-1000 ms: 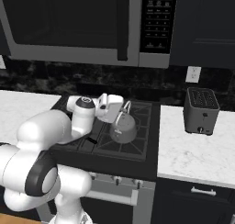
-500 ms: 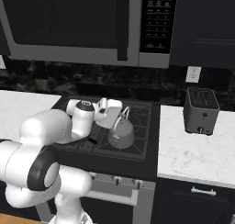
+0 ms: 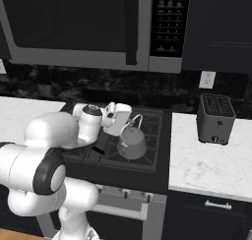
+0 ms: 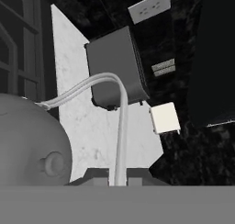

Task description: Pick the kettle from the counter and place it on a stove burner. Then turn the burner on.

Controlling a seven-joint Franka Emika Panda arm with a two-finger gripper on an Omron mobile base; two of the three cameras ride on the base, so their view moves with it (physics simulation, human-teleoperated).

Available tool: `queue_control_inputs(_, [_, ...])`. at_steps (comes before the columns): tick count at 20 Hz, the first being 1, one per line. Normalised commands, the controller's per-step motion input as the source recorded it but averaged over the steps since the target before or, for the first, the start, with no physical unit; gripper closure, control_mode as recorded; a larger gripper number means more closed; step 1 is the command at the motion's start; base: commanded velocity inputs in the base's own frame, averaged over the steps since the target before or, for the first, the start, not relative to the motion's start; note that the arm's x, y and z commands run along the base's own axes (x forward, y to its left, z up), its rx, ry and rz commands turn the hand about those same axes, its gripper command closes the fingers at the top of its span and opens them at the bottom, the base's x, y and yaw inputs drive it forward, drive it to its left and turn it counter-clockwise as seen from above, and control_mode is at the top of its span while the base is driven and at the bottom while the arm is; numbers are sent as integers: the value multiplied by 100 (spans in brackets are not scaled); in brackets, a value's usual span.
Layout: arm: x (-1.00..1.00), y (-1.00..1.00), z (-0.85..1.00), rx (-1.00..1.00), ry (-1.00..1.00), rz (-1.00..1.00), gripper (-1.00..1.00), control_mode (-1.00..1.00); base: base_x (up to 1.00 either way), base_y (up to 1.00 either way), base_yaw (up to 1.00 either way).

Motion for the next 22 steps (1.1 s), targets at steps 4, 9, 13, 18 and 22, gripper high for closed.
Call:
queue_control_inputs(4, [30, 0, 2, 0, 1, -2, 100, -100, 0, 0, 0])
queue_control_inputs(9, [0, 0, 0, 0, 0, 0, 100, -100, 0, 0, 0])
queue_control_inputs(13, [0, 0, 0, 0, 2, 0, -100, -100, 0, 0, 0])
queue_control_inputs(18, [0, 0, 0, 0, 0, 0, -100, -100, 0, 0, 0])
queue_control_inputs(22, [0, 0, 0, 0, 0, 0, -100, -100, 0, 0, 0])
